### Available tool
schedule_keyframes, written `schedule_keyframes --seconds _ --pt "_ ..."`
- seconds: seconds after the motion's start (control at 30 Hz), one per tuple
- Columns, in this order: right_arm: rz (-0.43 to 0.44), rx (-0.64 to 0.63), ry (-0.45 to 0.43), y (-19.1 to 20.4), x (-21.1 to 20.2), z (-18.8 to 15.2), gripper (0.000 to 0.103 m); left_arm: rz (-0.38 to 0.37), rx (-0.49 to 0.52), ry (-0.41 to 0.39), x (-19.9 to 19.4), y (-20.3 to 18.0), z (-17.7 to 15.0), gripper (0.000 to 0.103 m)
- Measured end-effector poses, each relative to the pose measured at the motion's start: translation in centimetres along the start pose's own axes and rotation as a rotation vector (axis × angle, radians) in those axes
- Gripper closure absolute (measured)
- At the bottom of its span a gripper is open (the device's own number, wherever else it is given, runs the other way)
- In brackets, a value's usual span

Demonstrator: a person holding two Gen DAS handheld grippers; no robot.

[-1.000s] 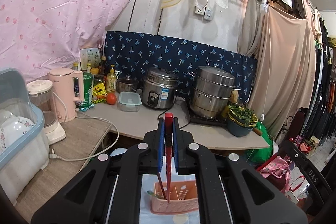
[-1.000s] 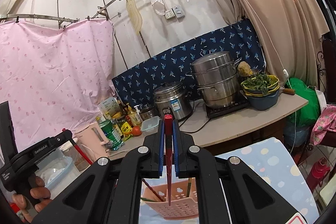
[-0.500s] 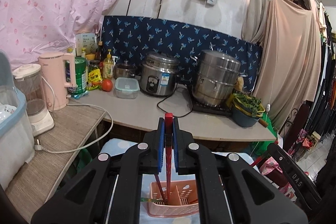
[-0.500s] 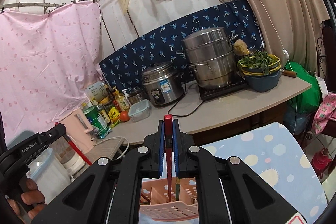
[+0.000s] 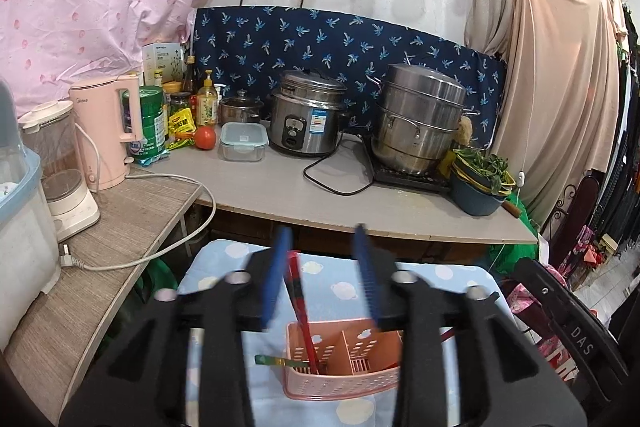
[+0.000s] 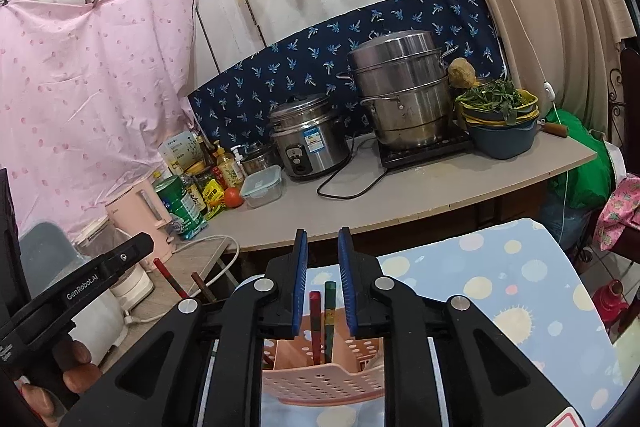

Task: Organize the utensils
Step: 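Open both tools to release the chopsticks in the caddy, then pull both tools back toward the remaining utensils on the table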

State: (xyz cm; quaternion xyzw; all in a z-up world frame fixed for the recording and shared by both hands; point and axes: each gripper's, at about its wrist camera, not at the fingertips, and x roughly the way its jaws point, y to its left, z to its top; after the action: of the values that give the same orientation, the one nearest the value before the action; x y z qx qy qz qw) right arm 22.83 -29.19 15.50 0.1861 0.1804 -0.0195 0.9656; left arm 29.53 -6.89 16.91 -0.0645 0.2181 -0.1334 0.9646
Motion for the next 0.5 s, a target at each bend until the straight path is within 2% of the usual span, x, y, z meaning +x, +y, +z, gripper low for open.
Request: schedule_keyframes --seconds 0.27,0.5 --pt "0.012 -0.014 -0.010 0.4 -2.0 -0.2 0.077 0.012 -0.004 0.008 -1.5 0.5 -0.7 0.063" --pt "0.019 -0.026 -0.012 1.0 -4.5 -1.2 0.077 0.027 0.006 0.018 -3.9 0.5 -1.8 0.062"
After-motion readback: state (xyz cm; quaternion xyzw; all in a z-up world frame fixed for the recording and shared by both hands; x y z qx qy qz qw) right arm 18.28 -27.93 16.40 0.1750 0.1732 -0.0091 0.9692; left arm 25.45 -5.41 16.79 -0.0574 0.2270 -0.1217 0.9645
